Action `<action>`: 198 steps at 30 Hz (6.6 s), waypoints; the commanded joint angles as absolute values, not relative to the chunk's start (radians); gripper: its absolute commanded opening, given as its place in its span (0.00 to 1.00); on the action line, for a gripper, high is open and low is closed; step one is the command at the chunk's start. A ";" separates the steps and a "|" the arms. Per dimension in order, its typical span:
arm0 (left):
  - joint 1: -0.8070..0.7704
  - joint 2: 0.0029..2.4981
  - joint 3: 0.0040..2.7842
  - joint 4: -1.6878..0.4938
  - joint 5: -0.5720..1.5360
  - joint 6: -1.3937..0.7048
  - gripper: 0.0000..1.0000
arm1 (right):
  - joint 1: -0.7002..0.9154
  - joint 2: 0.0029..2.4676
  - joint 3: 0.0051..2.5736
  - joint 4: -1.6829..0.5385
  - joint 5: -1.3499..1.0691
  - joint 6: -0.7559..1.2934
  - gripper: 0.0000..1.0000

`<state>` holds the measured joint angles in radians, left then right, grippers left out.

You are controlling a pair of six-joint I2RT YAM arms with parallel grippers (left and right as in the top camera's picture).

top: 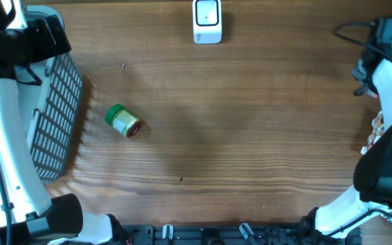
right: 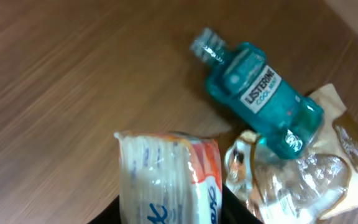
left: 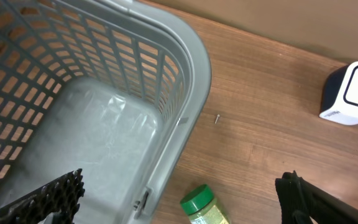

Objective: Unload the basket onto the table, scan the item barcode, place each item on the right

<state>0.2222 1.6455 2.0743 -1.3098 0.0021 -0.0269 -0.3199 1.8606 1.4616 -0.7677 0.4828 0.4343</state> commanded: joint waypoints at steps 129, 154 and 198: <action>-0.613 1.838 1.061 -0.421 -0.201 -1.049 0.73 | -0.094 1.634 1.414 -0.884 -0.303 0.209 1.00; -0.371 0.979 1.108 -0.799 -0.203 -0.680 1.00 | -0.040 1.634 1.414 -1.164 -0.397 0.689 0.91; -0.178 1.159 1.108 -0.865 -0.256 -0.531 1.00 | 0.583 2.025 1.638 -0.991 -0.152 0.227 1.00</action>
<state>-0.1867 1.1496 1.0958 -0.8650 -0.2321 -0.5537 0.5781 2.0167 1.6218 -0.9882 -0.1738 0.4808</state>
